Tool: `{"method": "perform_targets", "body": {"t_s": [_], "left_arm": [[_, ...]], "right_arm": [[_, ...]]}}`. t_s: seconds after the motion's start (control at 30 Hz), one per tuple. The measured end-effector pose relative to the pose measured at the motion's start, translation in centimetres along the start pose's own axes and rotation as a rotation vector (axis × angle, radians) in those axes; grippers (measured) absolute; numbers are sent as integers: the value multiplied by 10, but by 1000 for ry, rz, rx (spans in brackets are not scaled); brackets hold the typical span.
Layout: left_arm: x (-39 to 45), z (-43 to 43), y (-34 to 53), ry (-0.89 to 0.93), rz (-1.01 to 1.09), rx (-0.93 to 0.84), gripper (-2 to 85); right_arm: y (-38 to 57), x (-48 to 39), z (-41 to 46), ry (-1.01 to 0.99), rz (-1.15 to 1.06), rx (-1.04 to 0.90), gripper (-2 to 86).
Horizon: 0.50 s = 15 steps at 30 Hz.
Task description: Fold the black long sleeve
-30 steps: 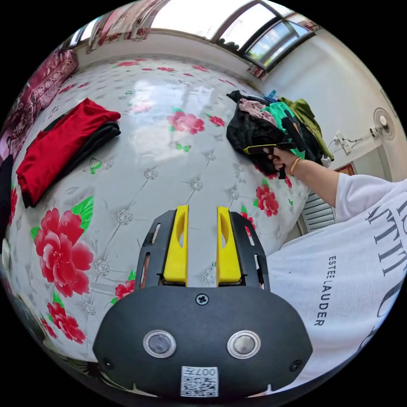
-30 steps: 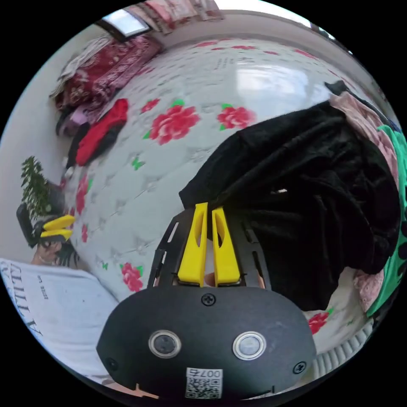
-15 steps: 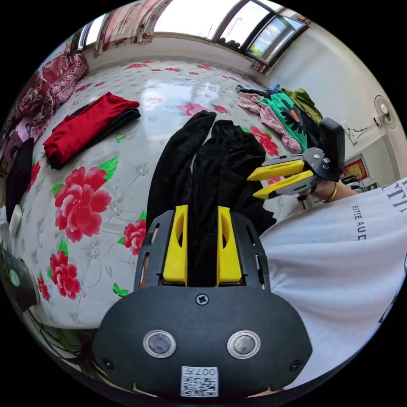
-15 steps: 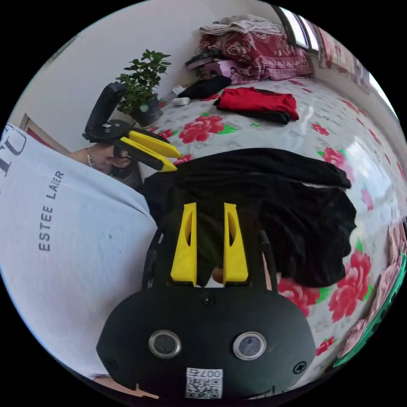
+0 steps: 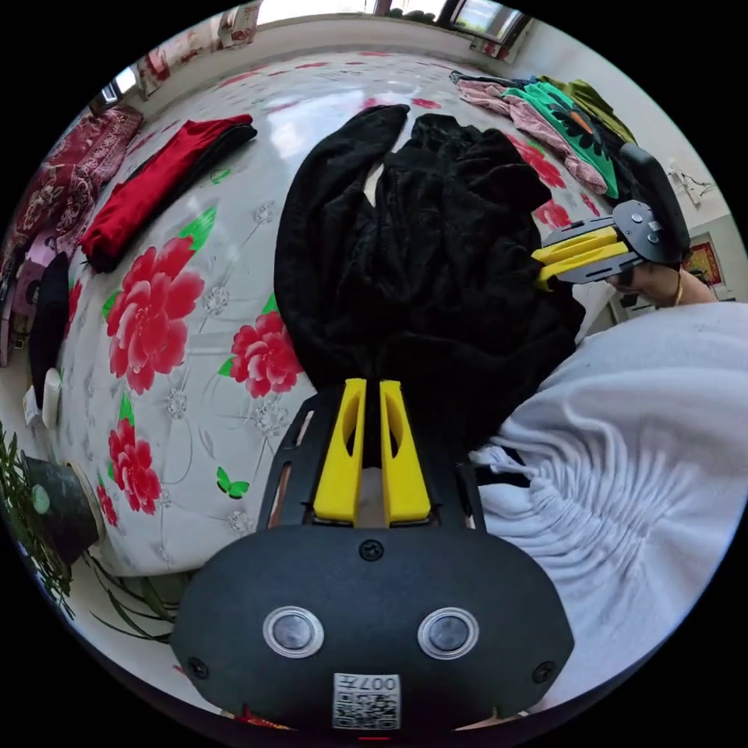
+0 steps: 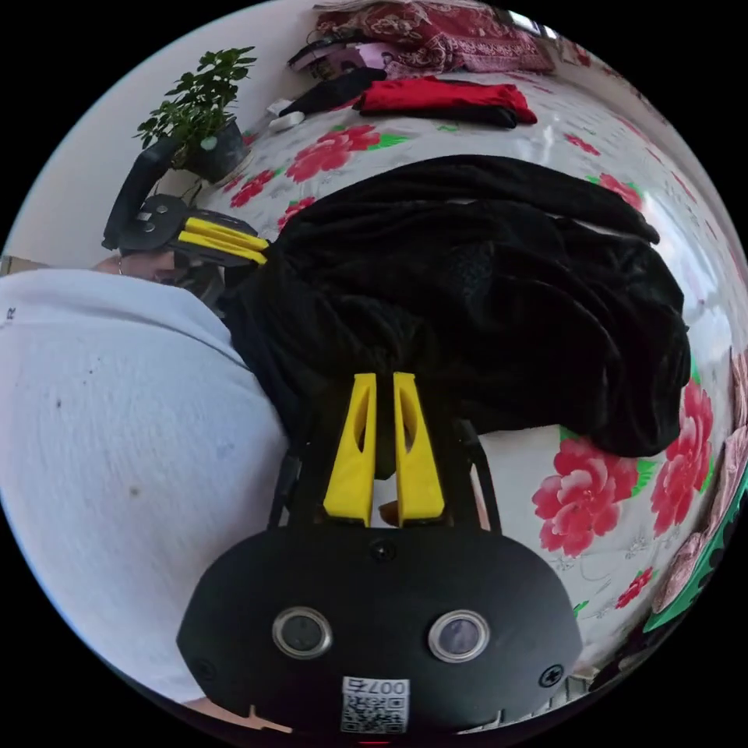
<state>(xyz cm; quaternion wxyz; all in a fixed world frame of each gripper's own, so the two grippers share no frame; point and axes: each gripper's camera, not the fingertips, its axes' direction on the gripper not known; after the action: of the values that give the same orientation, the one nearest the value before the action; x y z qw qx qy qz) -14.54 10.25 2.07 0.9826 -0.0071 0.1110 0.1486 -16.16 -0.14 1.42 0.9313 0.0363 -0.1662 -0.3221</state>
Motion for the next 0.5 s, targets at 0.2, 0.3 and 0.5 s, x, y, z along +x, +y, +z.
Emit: {"method": "perform_targets", "body": {"t_s": [0.2,0.3,0.5], "left_arm": [[-43,-129,21,155,-96,421,18],[-62,-143,25,207,-127,540,41],[-91,-84,13,119,-276,416,86]], "right_arm": [[91,3,-180,122,133,525,9],[110,17,-194,218,275,541,20],[100,16,-127,375,378,348,53]]}}
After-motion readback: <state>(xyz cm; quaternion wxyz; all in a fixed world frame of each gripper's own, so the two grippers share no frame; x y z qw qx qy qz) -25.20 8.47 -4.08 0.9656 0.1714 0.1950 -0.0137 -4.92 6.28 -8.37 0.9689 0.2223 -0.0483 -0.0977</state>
